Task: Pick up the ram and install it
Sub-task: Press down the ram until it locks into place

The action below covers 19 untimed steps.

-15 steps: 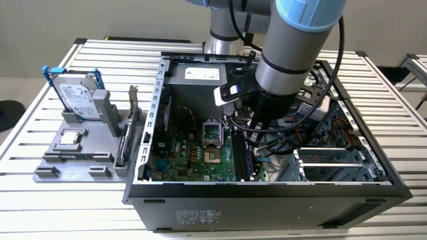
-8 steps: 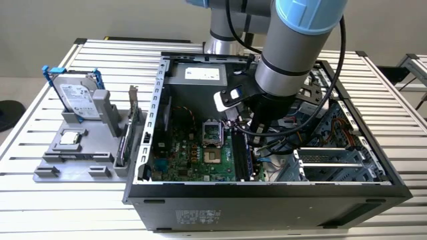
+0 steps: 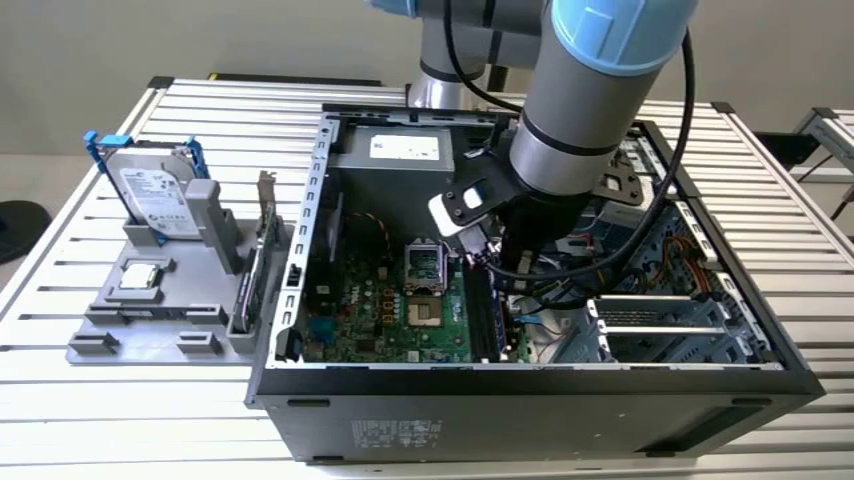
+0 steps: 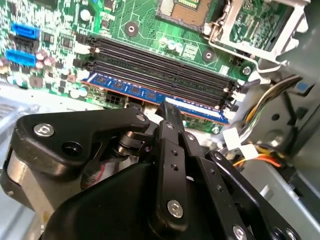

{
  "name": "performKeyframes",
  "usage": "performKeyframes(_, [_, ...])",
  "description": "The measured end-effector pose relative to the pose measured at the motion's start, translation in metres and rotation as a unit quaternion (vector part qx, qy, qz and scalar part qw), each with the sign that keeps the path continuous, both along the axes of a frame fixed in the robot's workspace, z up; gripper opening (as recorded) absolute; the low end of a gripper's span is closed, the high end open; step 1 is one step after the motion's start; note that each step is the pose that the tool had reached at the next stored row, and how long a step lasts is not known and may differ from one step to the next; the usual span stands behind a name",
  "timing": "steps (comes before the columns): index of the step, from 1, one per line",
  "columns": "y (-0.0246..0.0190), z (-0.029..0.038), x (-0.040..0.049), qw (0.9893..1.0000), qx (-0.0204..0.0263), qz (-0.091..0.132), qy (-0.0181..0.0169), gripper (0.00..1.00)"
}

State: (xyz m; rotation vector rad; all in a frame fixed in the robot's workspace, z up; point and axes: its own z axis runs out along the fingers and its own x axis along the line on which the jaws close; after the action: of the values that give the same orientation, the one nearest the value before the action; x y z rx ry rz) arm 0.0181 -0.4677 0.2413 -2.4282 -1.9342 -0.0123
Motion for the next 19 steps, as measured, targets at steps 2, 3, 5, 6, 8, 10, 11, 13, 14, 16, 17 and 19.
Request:
performKeyframes(2, [0.0,-0.0003,0.0,0.9998,0.0009,0.018,0.0001,0.0])
performKeyframes(3, [0.0,-0.0004,0.0,0.9996,0.001,0.027,0.0,0.0])
performKeyframes(5, [0.0,-0.0008,0.0,0.999,0.0014,0.046,0.0,0.0])
performKeyframes(6, [0.0,-0.0009,0.0,0.9985,0.0015,0.055,0.0,0.0])
performKeyframes(8, [0.0,-0.0011,0.0,0.9973,0.0018,0.073,0.0001,0.0])
performKeyframes(10, [0.0001,-0.0012,0.0,0.996,0.002,0.09,0.0001,0.0])
performKeyframes(11, [0.0001,-0.0012,0.0,0.9959,0.002,0.09,0.0001,0.0])
performKeyframes(13, [0.0001,-0.0012,0.0,0.9959,0.0019,0.09,0.0001,0.0])
performKeyframes(14, [0.0003,-0.0011,0.0,0.9959,0.0018,0.09,0.0002,0.0])
performKeyframes(16, [0.0038,-0.0022,0.0001,0.9959,0.0005,0.09,0.0003,0.0])
performKeyframes(17, [0.0063,-0.0036,0.0001,0.9959,-0.0004,0.09,0.0004,0.0])
performKeyframes(19, [0.0114,-0.0067,0.0,0.9959,-0.002,0.091,0.0005,0.0])
